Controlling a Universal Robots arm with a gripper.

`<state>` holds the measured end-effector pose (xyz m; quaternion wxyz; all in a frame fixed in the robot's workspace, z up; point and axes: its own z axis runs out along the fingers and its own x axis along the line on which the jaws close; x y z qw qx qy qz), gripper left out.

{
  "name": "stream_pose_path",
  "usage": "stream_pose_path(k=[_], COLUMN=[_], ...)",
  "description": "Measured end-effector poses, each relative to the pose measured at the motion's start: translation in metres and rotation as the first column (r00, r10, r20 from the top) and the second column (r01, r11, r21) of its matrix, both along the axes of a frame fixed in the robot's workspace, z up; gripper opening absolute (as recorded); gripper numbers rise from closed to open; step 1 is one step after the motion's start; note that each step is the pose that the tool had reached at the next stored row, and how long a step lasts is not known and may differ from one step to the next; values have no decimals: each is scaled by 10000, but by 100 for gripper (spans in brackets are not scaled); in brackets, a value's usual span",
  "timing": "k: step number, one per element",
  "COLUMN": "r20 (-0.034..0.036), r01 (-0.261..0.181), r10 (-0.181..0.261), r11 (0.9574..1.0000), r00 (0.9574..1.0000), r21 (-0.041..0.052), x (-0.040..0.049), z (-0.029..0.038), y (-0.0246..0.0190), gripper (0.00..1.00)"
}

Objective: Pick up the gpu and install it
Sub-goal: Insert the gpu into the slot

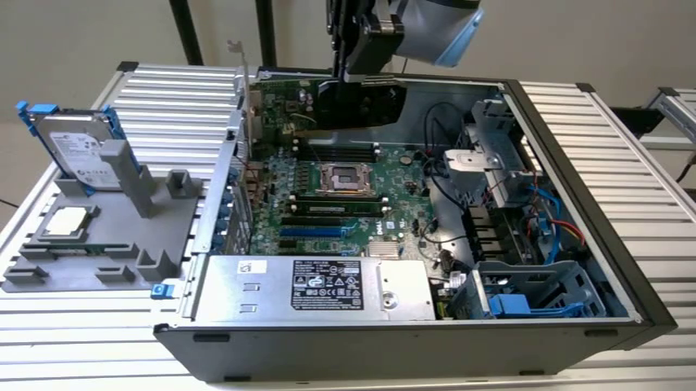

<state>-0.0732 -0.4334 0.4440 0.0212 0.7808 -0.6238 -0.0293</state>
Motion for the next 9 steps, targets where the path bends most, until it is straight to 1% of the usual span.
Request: stream_pose_path(k=[9], r20=[27], r01=[31], r10=[-31], r11=[10000], r00=[10000], r21=[11], x=[0], z=[-7], y=[0], gripper=[0])
